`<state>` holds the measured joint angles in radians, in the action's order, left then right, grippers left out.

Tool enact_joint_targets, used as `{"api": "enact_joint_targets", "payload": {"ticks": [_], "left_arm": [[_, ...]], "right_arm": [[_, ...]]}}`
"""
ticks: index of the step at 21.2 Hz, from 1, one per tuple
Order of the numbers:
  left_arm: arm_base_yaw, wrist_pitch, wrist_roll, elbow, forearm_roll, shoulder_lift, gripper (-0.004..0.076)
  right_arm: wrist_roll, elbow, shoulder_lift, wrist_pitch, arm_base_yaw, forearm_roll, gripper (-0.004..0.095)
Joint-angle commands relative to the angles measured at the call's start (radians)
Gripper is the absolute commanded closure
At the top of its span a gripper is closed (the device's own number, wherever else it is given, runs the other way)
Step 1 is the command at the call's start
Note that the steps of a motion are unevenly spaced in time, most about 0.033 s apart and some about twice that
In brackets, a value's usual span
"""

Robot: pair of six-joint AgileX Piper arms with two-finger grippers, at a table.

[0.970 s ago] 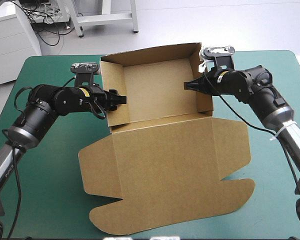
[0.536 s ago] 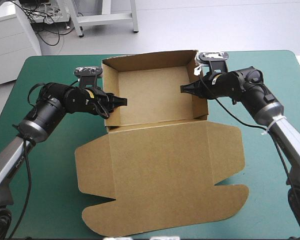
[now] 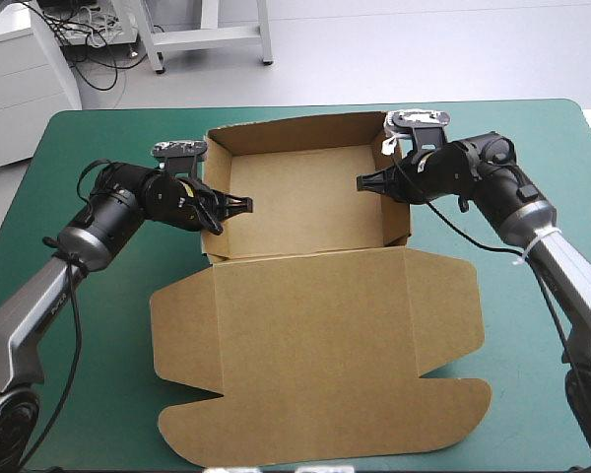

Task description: Fold the box

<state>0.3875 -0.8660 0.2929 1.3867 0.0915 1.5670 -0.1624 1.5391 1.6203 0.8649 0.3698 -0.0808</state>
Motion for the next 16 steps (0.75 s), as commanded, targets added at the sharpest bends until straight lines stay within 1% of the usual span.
{"api": "enact_joint_targets", "payload": {"ticks": [1, 2, 4, 6, 8, 11, 14, 16], "left_arm": [[0.007, 0.006, -0.038, 0.031, 0.055, -0.012, 0.0756], [0.007, -0.016, -0.038, 0.031, 0.055, 0.007, 0.0756], [0.007, -0.029, -0.044, 0.036, 0.055, 0.036, 0.0756], [0.016, -0.062, -0.059, 0.058, 0.032, 0.068, 0.0756], [0.036, -0.094, -0.059, 0.095, -0.009, 0.101, 0.0756], [0.064, -0.107, -0.061, 0.140, -0.032, 0.145, 0.0756], [0.082, -0.121, -0.061, 0.166, -0.028, 0.198, 0.0756], [0.084, -0.143, -0.061, 0.166, -0.031, 0.225, 0.0756]], "right_arm": [[0.015, 0.033, -0.031, 0.009, 0.002, 0.020, 0.0922], [0.022, 0.033, -0.016, 0.051, 0.002, 0.040, 0.0922], [0.034, 0.033, 0.022, 0.118, 0.002, 0.053, 0.0931], [0.061, 0.033, 0.057, 0.153, 0.002, 0.043, 0.0930], [0.063, 0.033, 0.086, 0.157, 0.002, 0.017, 0.0931], [0.082, 0.033, 0.121, 0.174, 0.002, -0.015, 0.0931], [0.089, 0.033, 0.158, 0.213, 0.002, -0.010, 0.0931], [0.089, 0.033, 0.170, 0.217, 0.002, -0.010, 0.0931]]}}
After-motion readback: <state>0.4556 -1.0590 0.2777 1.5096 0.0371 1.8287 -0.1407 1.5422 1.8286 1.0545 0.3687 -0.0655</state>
